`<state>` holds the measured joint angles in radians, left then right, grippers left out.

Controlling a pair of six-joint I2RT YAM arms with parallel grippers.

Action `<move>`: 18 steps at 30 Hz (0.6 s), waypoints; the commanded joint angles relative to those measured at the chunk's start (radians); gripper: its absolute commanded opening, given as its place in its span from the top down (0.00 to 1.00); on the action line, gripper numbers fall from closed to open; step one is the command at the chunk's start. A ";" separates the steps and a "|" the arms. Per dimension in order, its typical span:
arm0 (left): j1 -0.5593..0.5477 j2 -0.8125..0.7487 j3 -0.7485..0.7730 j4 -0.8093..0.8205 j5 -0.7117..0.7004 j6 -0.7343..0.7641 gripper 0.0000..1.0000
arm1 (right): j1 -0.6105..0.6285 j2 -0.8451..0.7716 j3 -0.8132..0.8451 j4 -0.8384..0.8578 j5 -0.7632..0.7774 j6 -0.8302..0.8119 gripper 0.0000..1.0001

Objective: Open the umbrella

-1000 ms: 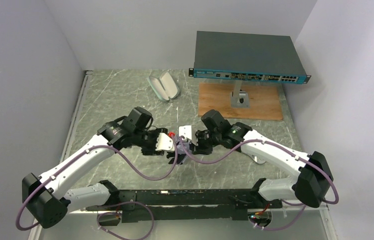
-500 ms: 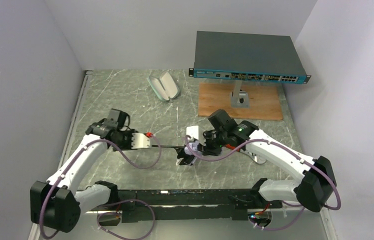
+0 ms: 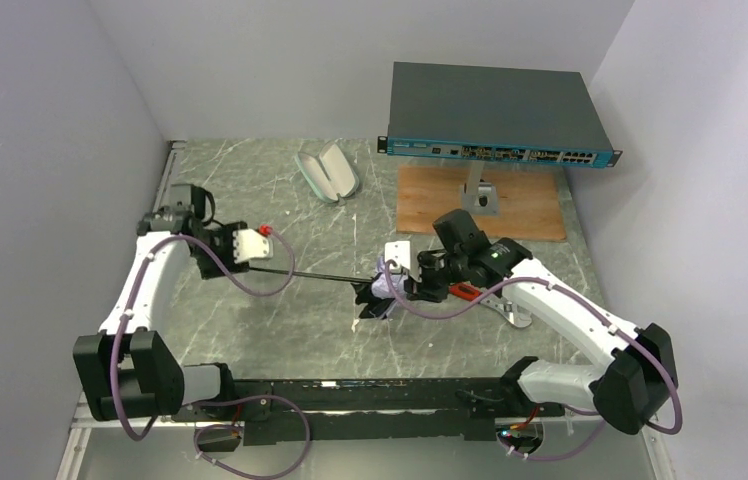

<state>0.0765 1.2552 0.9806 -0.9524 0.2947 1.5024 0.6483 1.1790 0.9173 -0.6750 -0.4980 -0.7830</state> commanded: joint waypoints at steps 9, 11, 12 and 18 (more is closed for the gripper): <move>-0.264 -0.119 0.329 -0.143 0.505 -0.335 0.01 | -0.030 0.146 0.181 -0.103 -0.294 0.204 1.00; -0.341 -0.171 0.292 -0.068 0.527 -0.392 0.00 | -0.029 0.166 0.204 -0.085 -0.322 0.239 1.00; -0.378 -0.193 0.269 -0.020 0.532 -0.427 0.00 | -0.029 0.185 0.220 -0.080 -0.341 0.254 1.00; -0.656 -0.289 0.109 0.237 0.411 -0.569 0.00 | -0.024 0.276 0.322 -0.103 -0.437 0.304 1.00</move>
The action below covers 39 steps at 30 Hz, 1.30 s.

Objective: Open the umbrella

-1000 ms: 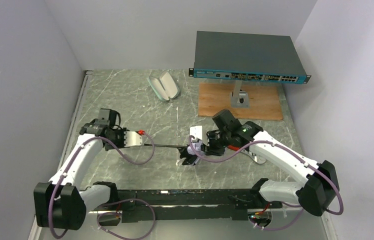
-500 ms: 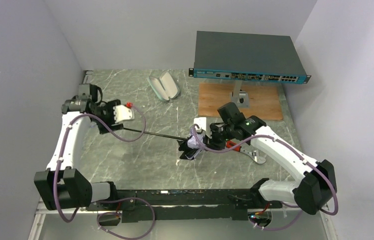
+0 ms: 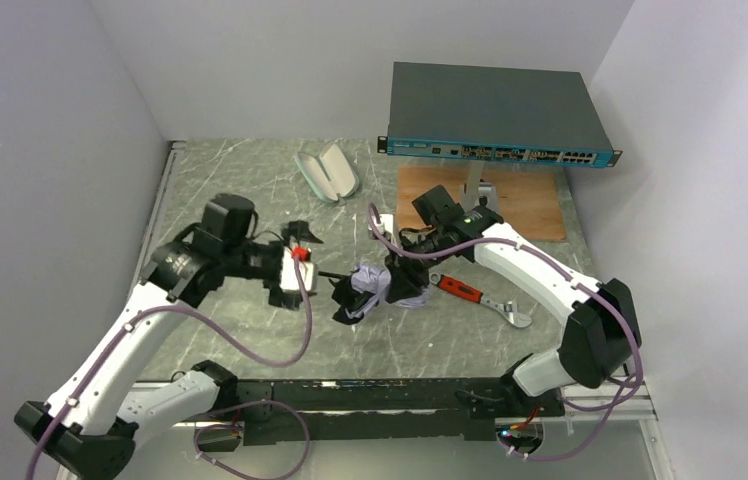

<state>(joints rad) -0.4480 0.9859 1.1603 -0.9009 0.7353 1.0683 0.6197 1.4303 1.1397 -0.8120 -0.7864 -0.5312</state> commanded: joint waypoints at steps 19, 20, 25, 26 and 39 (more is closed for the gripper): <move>-0.381 0.142 -0.146 0.307 -0.370 -0.315 0.69 | 0.042 0.034 0.209 -0.064 -0.160 -0.089 0.86; -0.380 0.140 -0.146 0.292 -0.360 -0.314 0.82 | 0.040 0.027 0.208 -0.084 -0.157 -0.109 0.79; -0.292 0.134 -0.120 0.232 -0.241 -0.343 1.00 | 0.015 -0.018 0.178 -0.179 -0.134 -0.193 0.23; -0.267 0.133 -0.111 0.220 -0.197 -0.341 1.00 | 0.013 -0.035 0.164 -0.189 -0.123 -0.211 0.20; -0.191 0.209 -0.002 0.125 0.037 -0.302 1.00 | 0.037 -0.123 -0.005 0.125 -0.039 -0.055 0.06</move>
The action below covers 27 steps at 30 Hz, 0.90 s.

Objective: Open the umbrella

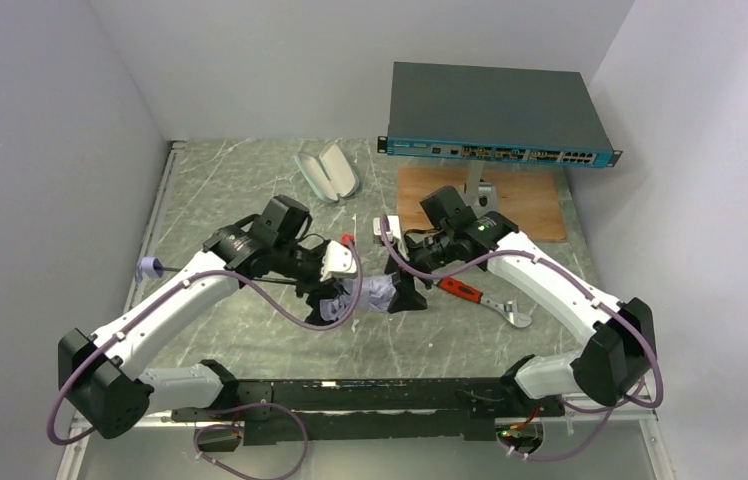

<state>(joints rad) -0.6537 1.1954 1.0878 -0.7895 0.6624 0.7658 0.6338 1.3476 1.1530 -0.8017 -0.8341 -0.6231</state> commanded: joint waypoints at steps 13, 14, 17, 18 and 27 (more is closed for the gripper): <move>0.065 -0.058 0.109 0.141 0.066 -0.113 0.43 | 0.020 -0.083 -0.087 0.186 -0.045 0.106 1.00; 0.064 -0.072 0.113 0.166 0.053 -0.115 0.40 | 0.015 -0.076 -0.080 0.181 -0.050 0.117 1.00; -0.021 -0.134 0.078 0.259 -0.111 -0.071 0.37 | 0.000 -0.060 -0.072 0.181 -0.049 0.159 1.00; -0.049 -0.160 0.053 0.284 -0.138 -0.031 0.38 | -0.004 -0.059 -0.079 0.194 -0.049 0.178 1.00; -0.162 -0.186 -0.024 0.323 -0.153 0.057 0.54 | -0.005 -0.044 -0.066 0.263 -0.058 0.263 1.00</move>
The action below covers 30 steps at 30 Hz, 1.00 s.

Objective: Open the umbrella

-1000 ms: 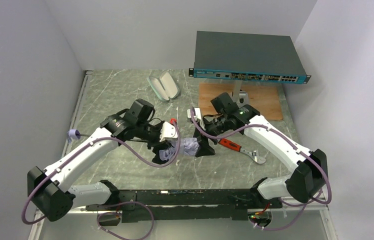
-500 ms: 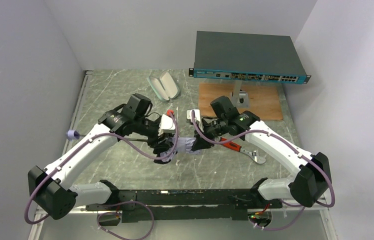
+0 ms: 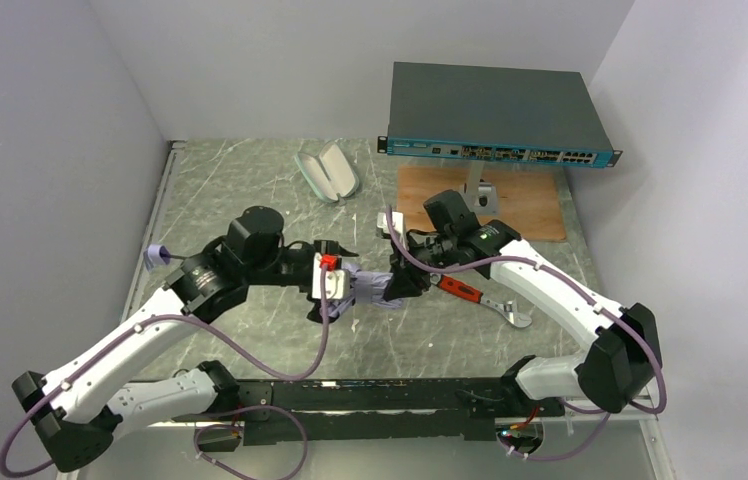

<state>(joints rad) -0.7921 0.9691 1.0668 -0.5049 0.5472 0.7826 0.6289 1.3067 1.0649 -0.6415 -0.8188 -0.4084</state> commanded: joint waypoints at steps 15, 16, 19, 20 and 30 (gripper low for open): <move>-0.060 0.062 -0.082 -0.017 -0.036 0.116 0.54 | -0.012 0.034 0.058 0.123 -0.101 0.077 1.00; -0.062 0.067 -0.089 -0.012 -0.052 0.118 0.54 | -0.012 0.034 0.060 0.122 -0.107 0.073 1.00; -0.062 0.095 -0.098 0.006 -0.111 0.123 0.53 | -0.012 0.031 0.067 0.103 -0.116 0.050 1.00; -0.062 0.102 -0.097 0.008 -0.125 0.121 0.54 | -0.013 0.030 0.066 0.098 -0.117 0.044 1.00; -0.067 0.103 -0.128 0.002 -0.095 0.144 0.79 | -0.023 0.051 0.077 0.123 -0.125 0.092 1.00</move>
<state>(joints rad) -0.8516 1.0771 0.9676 -0.5045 0.4458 0.9081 0.6174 1.3689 1.0729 -0.6048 -0.8497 -0.3477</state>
